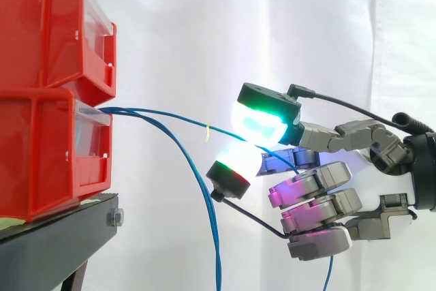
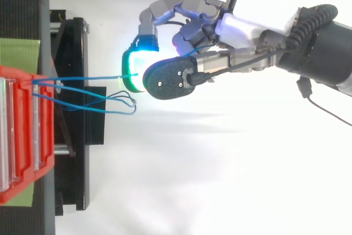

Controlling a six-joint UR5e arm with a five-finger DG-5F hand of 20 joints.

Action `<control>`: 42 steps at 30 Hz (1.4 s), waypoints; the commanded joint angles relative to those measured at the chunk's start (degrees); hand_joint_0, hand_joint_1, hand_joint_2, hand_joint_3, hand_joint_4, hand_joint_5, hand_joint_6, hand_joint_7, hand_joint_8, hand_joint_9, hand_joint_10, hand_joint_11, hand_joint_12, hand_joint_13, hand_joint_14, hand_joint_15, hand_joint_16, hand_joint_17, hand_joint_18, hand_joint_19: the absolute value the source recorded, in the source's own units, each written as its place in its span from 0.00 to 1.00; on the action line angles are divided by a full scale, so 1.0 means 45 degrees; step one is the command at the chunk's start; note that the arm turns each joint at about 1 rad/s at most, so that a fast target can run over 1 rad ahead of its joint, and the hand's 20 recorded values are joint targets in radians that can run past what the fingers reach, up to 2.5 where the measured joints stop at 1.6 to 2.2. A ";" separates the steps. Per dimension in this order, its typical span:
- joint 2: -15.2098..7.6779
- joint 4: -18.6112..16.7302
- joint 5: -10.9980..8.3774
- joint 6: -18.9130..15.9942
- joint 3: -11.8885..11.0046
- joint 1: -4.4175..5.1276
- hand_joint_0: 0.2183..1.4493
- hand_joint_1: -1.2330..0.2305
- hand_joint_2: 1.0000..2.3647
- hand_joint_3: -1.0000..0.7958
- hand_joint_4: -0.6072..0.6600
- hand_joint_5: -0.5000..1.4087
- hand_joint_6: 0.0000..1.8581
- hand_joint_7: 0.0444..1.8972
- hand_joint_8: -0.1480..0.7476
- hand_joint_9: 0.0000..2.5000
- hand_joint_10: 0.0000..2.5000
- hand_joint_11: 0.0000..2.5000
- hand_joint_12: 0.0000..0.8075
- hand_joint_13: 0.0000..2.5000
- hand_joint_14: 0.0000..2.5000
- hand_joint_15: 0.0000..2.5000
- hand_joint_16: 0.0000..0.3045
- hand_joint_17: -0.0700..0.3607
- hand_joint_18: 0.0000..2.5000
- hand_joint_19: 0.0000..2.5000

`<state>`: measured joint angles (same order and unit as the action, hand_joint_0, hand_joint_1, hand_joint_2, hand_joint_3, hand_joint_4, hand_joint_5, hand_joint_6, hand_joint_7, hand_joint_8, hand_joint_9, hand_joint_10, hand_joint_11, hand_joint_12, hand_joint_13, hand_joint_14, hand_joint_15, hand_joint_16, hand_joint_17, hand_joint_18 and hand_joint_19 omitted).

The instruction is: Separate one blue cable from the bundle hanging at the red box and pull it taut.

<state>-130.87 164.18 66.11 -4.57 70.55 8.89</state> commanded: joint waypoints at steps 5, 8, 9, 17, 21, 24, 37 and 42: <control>0.0000 0.0000 -0.0003 0.0000 0.0005 -0.0003 0.44 0.33 0.00 0.31 0.46 0.17 0.51 0.58 0.43 0.36 0.64 0.44 0.34 0.36 0.75 0.50 0.09 0.30 0.46 0.67; 0.0000 0.0000 -0.0003 0.0000 -0.0015 -0.0003 0.44 0.33 0.00 0.31 0.46 0.17 0.51 0.59 0.43 0.36 0.63 0.44 0.34 0.36 0.75 0.50 0.09 0.30 0.46 0.67; 0.0000 0.0000 -0.0003 0.0000 -0.0015 -0.0003 0.44 0.33 0.00 0.31 0.46 0.17 0.51 0.59 0.43 0.36 0.63 0.44 0.34 0.36 0.75 0.51 0.09 0.30 0.46 0.67; 0.0000 0.0000 -0.0003 0.0000 0.0005 -0.0003 0.44 0.33 0.00 0.31 0.46 0.17 0.51 0.60 0.43 0.37 0.62 0.45 0.34 0.37 0.74 0.50 0.09 0.31 0.47 0.67; 0.0000 0.0000 -0.0003 0.0000 0.0005 -0.0003 0.44 0.33 0.00 0.31 0.46 0.17 0.51 0.59 0.42 0.37 0.62 0.46 0.34 0.37 0.74 0.51 0.09 0.31 0.47 0.67; 0.0000 0.0000 -0.0003 0.0000 0.0005 -0.0003 0.44 0.33 0.00 0.31 0.46 0.17 0.51 0.59 0.43 0.37 0.62 0.46 0.34 0.37 0.74 0.50 0.09 0.31 0.47 0.67; 0.0000 0.0000 -0.0003 0.0000 0.0005 -0.0003 0.44 0.33 0.00 0.31 0.47 0.17 0.51 0.60 0.43 0.37 0.62 0.46 0.34 0.37 0.74 0.51 0.09 0.31 0.47 0.67; 0.0000 0.0000 -0.0003 0.0000 0.0005 -0.0003 0.44 0.33 0.00 0.32 0.47 0.17 0.51 0.60 0.43 0.37 0.62 0.46 0.35 0.37 0.74 0.51 0.09 0.31 0.47 0.68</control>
<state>-130.87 164.18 66.09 -4.57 70.55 8.88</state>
